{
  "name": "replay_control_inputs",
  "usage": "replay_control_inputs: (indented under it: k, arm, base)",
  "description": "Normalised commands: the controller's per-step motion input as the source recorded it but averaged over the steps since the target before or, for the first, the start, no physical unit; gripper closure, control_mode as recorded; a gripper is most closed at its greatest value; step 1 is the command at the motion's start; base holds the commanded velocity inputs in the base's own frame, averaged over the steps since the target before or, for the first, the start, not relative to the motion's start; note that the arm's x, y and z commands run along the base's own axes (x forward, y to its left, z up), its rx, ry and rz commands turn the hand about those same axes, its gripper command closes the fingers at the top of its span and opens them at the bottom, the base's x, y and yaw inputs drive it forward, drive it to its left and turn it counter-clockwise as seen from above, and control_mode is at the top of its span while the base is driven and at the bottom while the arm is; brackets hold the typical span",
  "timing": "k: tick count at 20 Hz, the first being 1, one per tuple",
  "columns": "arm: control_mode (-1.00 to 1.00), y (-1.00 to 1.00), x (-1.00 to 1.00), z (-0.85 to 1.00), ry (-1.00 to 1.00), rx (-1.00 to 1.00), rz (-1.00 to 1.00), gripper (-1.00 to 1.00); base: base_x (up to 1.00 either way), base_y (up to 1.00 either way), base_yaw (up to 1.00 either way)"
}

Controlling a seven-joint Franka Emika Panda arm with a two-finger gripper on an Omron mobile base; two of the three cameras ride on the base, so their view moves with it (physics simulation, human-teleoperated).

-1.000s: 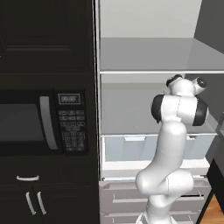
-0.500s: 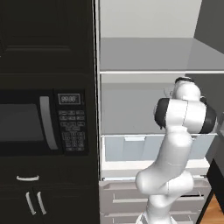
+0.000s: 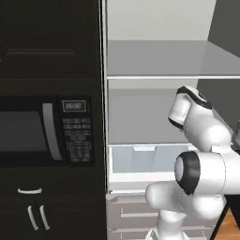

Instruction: Place two dumplings into each of the tupperware containers and then place the containers in the fridge.

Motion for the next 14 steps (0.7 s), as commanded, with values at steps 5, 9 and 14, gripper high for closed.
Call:
replay_control_inputs:
  k: [5, 9, 14]
  arm:
    - [-1.00, 0.45, -1.00, 0.48, 0.14, -0.62, 0.19, -1.00]
    - [-1.00, 0.02, -1.00, 0.50, 0.20, -0.49, 0.27, -1.00]
    - [-1.00, 0.17, -1.00, 0.55, 0.23, -0.41, 0.34, -1.00]
  base:
    - [0.00, 0.00, 0.00]
    - [0.00, 0.00, 0.00]
    - [0.00, 0.00, 0.00]
